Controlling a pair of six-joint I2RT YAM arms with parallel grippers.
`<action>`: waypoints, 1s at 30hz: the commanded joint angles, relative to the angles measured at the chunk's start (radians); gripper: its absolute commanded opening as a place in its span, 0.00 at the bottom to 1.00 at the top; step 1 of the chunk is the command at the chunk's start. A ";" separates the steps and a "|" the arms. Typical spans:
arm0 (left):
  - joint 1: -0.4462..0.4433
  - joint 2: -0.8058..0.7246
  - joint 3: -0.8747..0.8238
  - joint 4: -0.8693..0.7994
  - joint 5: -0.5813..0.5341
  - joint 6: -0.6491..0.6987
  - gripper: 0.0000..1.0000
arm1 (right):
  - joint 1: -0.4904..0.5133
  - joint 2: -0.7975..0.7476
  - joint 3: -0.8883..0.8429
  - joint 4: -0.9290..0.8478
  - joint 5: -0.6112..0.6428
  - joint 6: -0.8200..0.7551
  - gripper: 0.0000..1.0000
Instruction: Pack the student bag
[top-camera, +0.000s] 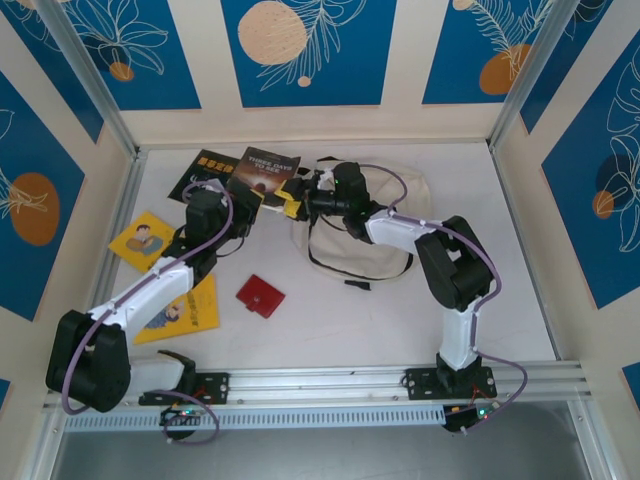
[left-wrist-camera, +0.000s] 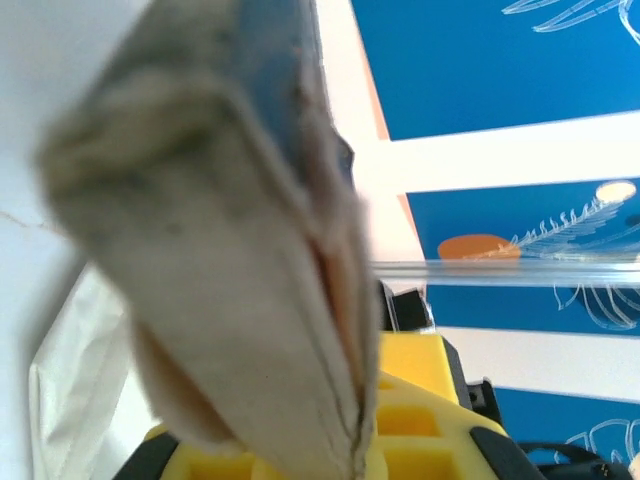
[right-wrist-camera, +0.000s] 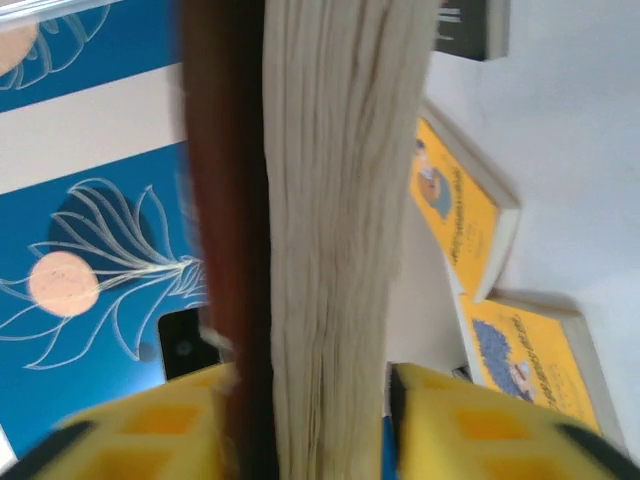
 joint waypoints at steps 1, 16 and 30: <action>-0.004 -0.035 0.015 -0.041 -0.039 0.065 0.00 | -0.006 -0.112 -0.010 -0.260 0.010 -0.259 0.61; 0.005 -0.119 0.065 -0.445 -0.018 0.422 0.00 | -0.045 -0.213 0.075 -1.321 0.529 -1.411 0.73; 0.006 -0.144 0.091 -0.507 -0.008 0.494 0.00 | -0.047 -0.056 0.142 -1.376 0.340 -1.477 0.71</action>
